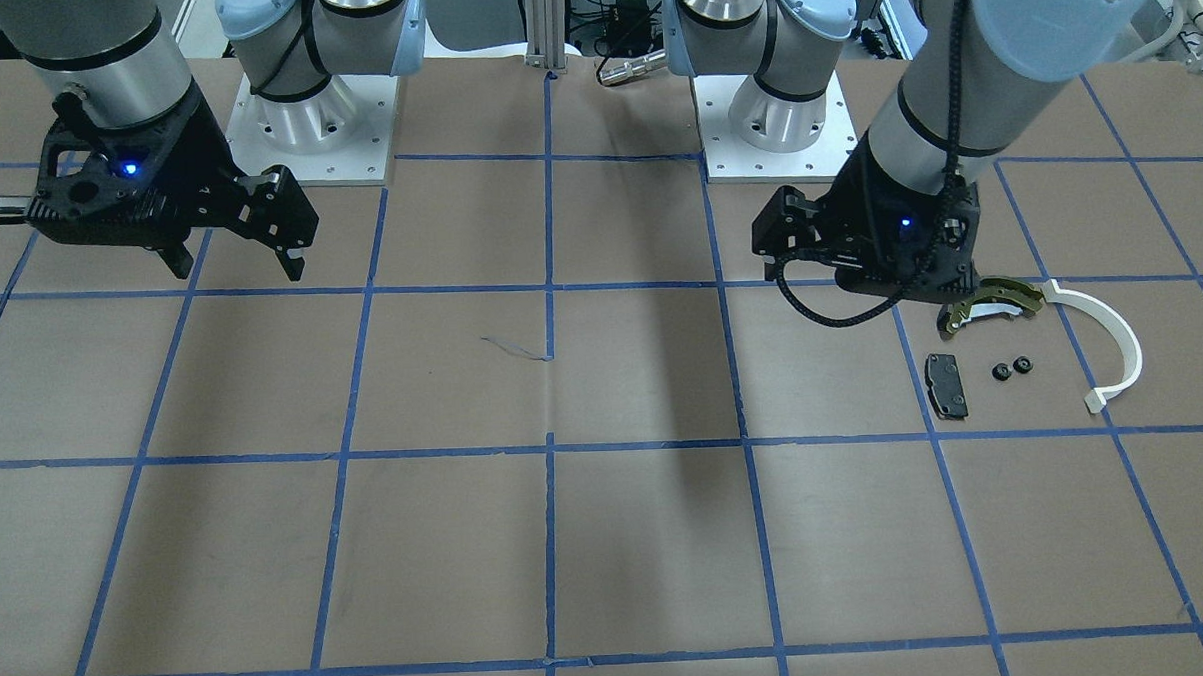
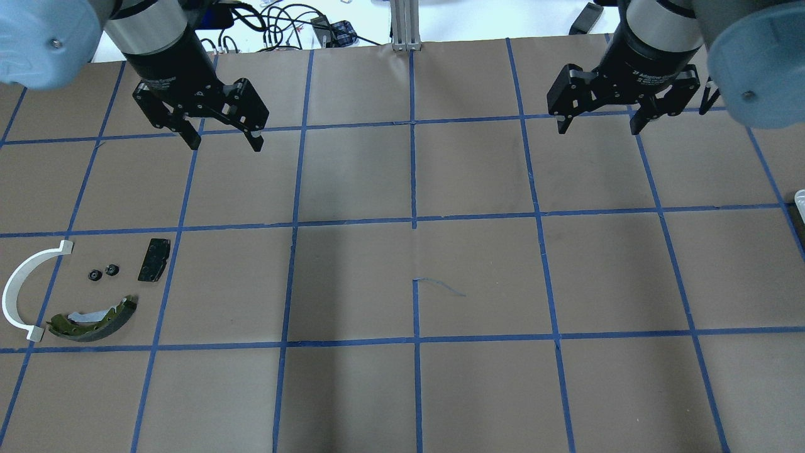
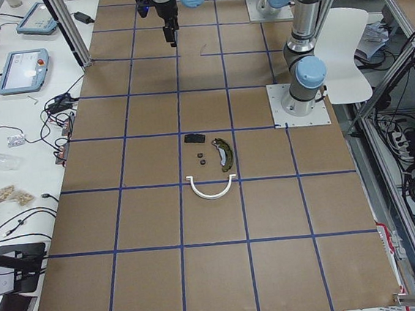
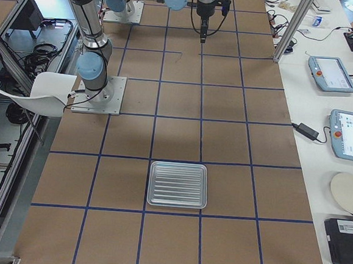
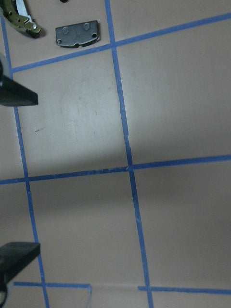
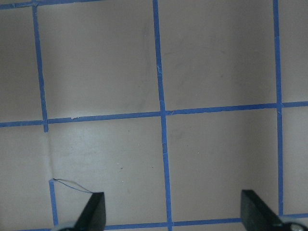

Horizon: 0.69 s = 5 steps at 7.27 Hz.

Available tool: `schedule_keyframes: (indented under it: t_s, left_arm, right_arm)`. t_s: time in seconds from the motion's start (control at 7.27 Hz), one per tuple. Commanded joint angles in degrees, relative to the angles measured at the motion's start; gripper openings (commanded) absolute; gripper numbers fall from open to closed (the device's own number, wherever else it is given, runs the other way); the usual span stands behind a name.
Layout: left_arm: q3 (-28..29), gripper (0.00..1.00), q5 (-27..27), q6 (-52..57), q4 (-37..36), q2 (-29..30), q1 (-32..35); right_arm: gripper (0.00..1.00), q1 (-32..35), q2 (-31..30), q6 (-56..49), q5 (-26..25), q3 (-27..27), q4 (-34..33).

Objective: Place bearing gear from tray to pile

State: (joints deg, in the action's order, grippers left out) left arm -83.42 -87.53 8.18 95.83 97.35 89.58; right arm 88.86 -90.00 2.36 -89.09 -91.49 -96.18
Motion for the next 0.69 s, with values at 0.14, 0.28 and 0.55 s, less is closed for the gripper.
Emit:
schedule_keyframes:
  t_s: [0.14,0.28,0.55]
  left_arm:
    - [-5.4,1.00,-2.9,0.2,0.1,-4.2,0.3]
    - [-6.7,1.00,-3.0,1.6,-0.4,-5.7,0.1]
    - [-7.0,1.00,-3.1,1.7,-0.1,-7.1,-0.3]
  right_arm:
    - [1.00,0.0,0.0,0.0,0.1,0.0,0.0]
    - [1.00,0.0,0.0,0.0,0.0,0.0,0.0]
    - [1.00,0.0,0.0,0.0,0.0,0.0,0.0]
